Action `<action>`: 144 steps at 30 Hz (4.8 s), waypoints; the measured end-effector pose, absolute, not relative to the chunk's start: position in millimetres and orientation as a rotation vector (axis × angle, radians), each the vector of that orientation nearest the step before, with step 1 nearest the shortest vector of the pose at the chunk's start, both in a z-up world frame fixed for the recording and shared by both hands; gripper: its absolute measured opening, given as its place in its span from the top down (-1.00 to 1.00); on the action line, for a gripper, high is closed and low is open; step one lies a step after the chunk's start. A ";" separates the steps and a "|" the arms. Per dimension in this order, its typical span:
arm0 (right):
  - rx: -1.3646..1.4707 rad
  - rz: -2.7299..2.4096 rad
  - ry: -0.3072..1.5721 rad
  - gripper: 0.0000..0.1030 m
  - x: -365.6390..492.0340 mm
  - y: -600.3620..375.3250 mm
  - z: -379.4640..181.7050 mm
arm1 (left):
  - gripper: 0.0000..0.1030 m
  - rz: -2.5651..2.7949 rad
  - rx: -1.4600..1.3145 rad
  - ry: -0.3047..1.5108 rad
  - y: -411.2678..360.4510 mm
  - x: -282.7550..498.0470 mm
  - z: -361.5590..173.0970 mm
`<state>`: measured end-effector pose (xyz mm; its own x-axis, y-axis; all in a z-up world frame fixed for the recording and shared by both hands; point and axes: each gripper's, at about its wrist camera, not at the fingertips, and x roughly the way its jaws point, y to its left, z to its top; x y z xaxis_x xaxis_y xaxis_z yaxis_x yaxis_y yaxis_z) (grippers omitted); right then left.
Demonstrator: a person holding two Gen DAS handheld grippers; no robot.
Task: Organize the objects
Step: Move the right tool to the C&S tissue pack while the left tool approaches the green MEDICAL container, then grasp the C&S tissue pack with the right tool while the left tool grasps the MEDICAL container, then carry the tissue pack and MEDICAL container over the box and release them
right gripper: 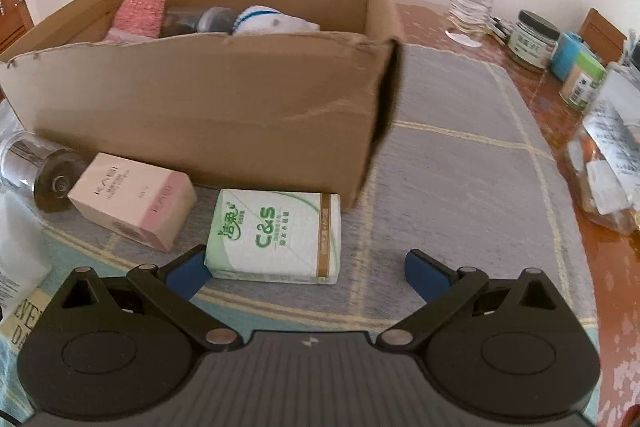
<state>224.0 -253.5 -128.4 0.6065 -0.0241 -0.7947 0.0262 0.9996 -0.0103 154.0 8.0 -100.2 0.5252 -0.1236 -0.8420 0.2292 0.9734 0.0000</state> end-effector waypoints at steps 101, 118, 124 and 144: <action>-0.214 0.306 0.882 -0.35 211.6 -237.2 3.8 | -0.64 -0.318 0.185 0.882 -7.0 199.4 25.4; -0.140 0.255 0.828 -0.35 263.0 -241.6 31.6 | -0.80 -0.272 0.277 0.772 -18.6 298.2 39.7; -0.138 0.249 0.850 -0.35 275.1 -239.5 27.1 | -0.89 -0.267 0.267 0.804 -9.9 302.8 28.5; -0.154 0.200 0.860 -0.35 324.9 -239.2 24.1 | -0.92 -0.237 0.141 0.857 14.3 285.1 24.3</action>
<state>324.9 -239.2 24.1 0.6356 0.1126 -0.7638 -0.2367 0.9701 -0.0539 285.1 14.3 24.3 0.6310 -0.1496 -0.7612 0.2626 0.9645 0.0281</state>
